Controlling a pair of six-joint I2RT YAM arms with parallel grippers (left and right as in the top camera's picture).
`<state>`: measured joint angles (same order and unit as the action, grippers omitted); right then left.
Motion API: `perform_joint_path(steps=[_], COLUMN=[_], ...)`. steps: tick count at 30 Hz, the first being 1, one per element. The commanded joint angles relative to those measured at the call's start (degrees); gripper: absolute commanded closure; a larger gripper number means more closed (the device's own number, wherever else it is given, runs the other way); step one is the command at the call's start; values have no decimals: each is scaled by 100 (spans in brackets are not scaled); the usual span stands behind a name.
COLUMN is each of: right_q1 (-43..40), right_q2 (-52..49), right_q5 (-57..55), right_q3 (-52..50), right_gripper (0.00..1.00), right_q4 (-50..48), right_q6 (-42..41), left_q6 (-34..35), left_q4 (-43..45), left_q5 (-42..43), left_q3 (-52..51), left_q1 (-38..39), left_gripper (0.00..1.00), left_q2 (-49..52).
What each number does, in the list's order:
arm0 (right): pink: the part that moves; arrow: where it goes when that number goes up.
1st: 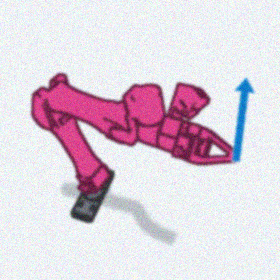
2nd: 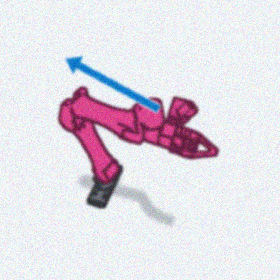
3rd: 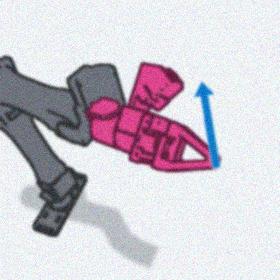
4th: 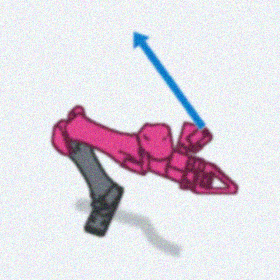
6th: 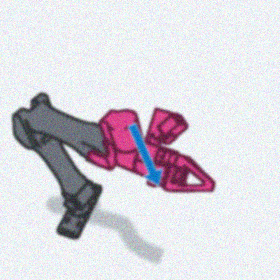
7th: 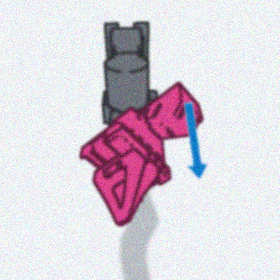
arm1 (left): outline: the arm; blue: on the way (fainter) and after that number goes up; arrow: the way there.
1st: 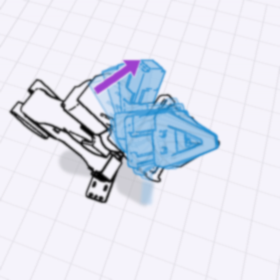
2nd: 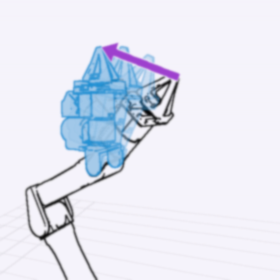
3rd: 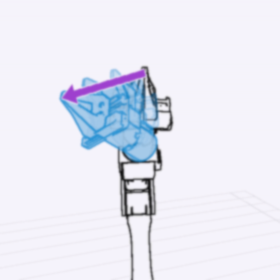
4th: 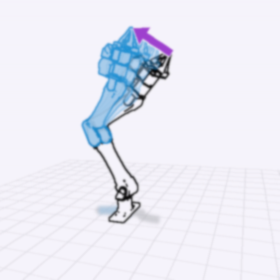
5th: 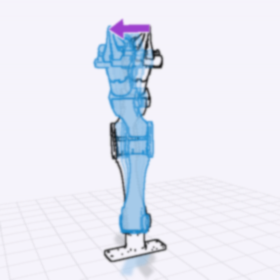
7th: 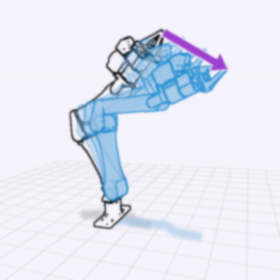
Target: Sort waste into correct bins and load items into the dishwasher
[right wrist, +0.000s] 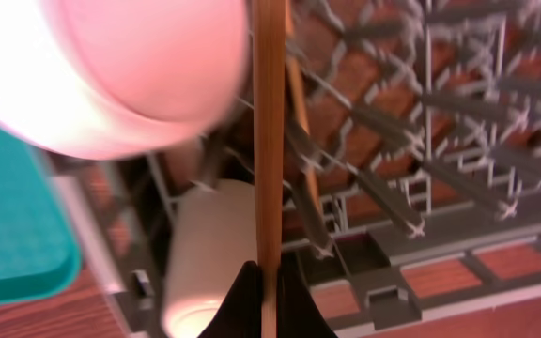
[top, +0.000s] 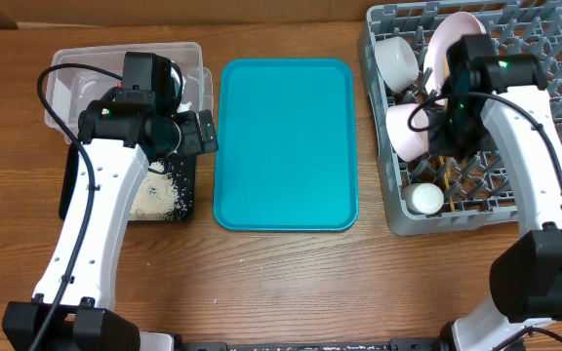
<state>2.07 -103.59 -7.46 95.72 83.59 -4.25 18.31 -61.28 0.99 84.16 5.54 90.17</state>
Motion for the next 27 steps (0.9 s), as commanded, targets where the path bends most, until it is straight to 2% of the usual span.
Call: perform_joint_path(steps=[1, 4, 5, 6, 7, 16, 23, 27], right_q1=[-273, -417, -487, -525, -546, -562, -291, 48], right_q2=[-4, -4, -2, -2, -2, 7, 476, 1174], right_q5=[-4, -4, -4, -2, 0, 0, 22, 17], right_q3=[-254, -282, -282, -282, -282, -103, 966, 1622], right_gripper=[96, 89, 74, 65, 61, 62, 61, 56], right_q4=[-17, 15, 13, 13, 13, 35, 542, 859], right_q6=[-9, -33, -35, -39, -55, -282, -326, -302], left_q6=[57, 57, 55, 57, 57, 57, 55, 57], left_q4=[17, 17, 17, 17, 17, 17, 17, 20], left_q5=[-57, -57, -57, -55, -57, -57, -57, -55], left_q3=[118, 118, 118, 118, 118, 118, 118, 118], left_q1=[15, 15, 15, 15, 15, 15, 15, 15], left_gripper=[0, 0, 0, 0, 0, 0, 0, 0], left_q2=[15, 15, 17, 17, 17, 17, 17, 17])
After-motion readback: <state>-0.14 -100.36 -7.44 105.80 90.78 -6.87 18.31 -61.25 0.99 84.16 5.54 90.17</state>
